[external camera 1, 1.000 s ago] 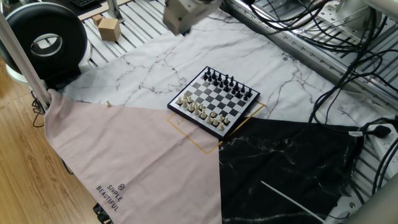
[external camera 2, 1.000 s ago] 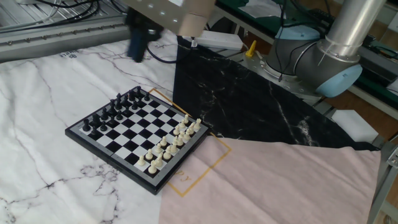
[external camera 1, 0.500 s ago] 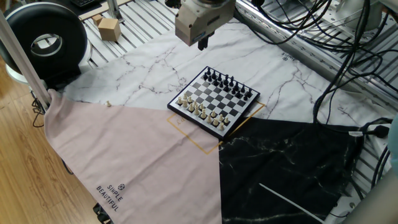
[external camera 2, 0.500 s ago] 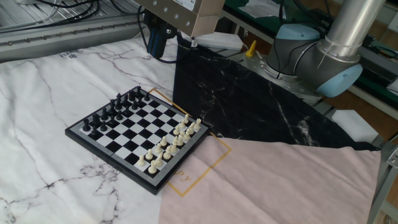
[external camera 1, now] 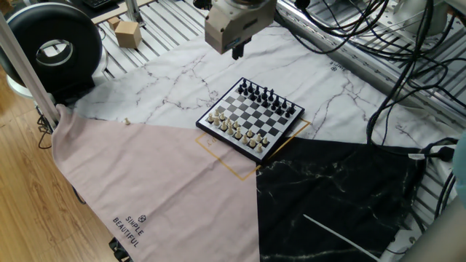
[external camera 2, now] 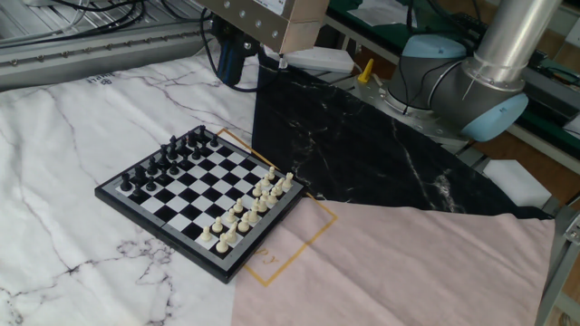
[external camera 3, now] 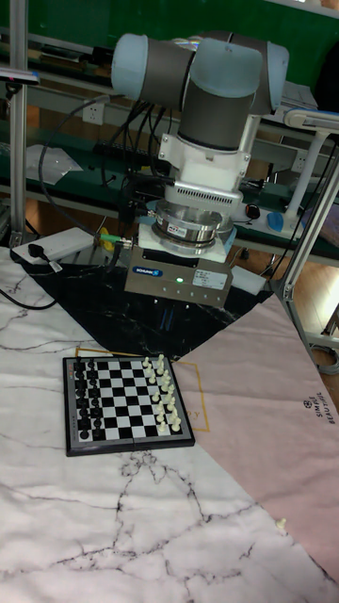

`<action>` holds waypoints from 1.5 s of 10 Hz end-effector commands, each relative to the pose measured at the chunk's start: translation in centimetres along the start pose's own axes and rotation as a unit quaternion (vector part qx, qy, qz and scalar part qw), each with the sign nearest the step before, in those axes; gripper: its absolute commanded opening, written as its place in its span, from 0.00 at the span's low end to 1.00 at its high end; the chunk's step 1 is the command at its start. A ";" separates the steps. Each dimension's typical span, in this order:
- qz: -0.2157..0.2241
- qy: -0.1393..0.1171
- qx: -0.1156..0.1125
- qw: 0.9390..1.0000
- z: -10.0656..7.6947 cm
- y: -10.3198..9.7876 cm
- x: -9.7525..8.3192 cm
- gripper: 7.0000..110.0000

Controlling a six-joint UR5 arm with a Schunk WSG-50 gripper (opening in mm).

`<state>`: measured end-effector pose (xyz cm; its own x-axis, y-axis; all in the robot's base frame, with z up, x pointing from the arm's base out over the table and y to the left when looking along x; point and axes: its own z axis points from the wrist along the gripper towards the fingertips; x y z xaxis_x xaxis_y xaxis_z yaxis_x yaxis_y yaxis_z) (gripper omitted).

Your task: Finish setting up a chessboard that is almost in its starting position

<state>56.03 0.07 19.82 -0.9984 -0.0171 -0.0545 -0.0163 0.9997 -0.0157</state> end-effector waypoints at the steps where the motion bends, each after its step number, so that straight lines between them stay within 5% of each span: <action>1: 0.002 0.020 -0.024 1.000 1.8 1.1 -0.6 0.00; 3: 0.001 0.008 -0.040 0.999 3.9 3.2 -4.0 0.00; 4: -0.009 0.022 -0.029 0.999 4.7 4.0 -5.1 0.00; 7: 0.044 0.043 -0.014 0.998 6.6 11.2 -9.6 0.00; 11: -0.020 0.038 -0.029 0.999 8.9 16.4 -9.5 0.00; 12: -0.053 0.038 -0.010 0.998 8.9 15.4 -9.5 0.00; 13: -0.059 0.050 0.041 0.996 8.8 12.8 -9.1 0.00; 14: -0.037 0.074 0.021 0.996 8.7 13.7 -7.8 0.00; 15: -0.040 0.060 0.004 0.997 8.8 14.6 -8.5 0.00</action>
<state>65.06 13.72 11.51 -0.9952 -0.0839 0.0498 -0.0858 0.9956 -0.0371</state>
